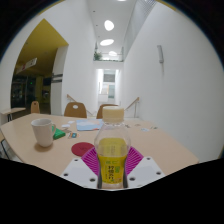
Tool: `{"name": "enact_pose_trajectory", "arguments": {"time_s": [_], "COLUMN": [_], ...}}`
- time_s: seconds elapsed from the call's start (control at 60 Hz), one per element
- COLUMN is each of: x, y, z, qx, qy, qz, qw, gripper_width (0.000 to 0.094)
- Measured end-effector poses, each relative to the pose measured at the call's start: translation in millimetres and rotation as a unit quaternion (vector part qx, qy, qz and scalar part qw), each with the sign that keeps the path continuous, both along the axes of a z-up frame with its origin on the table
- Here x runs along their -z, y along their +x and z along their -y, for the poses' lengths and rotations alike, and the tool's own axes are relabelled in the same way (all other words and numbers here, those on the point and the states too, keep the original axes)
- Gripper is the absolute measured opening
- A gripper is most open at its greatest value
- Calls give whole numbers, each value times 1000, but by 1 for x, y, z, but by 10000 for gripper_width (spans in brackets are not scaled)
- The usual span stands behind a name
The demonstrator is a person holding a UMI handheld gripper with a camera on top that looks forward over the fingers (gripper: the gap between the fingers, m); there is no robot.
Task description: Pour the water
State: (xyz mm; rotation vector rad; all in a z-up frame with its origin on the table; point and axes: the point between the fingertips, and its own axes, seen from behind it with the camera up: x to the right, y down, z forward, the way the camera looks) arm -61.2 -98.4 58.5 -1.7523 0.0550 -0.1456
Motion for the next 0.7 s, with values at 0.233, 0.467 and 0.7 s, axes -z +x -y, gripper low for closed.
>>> {"name": "enact_pose_trajectory", "arguments": {"time_s": [0.233, 0.467, 0.7], "x": [-71, -129, -109], "y": [-27, -135, -165], "z": [-34, -110, -96], "qx": [-32, -79, -100], "qy": [2, 14, -7], "qz": [284, 733, 886], "qw": [958, 676, 453], "gripper_width": [285, 288, 291]}}
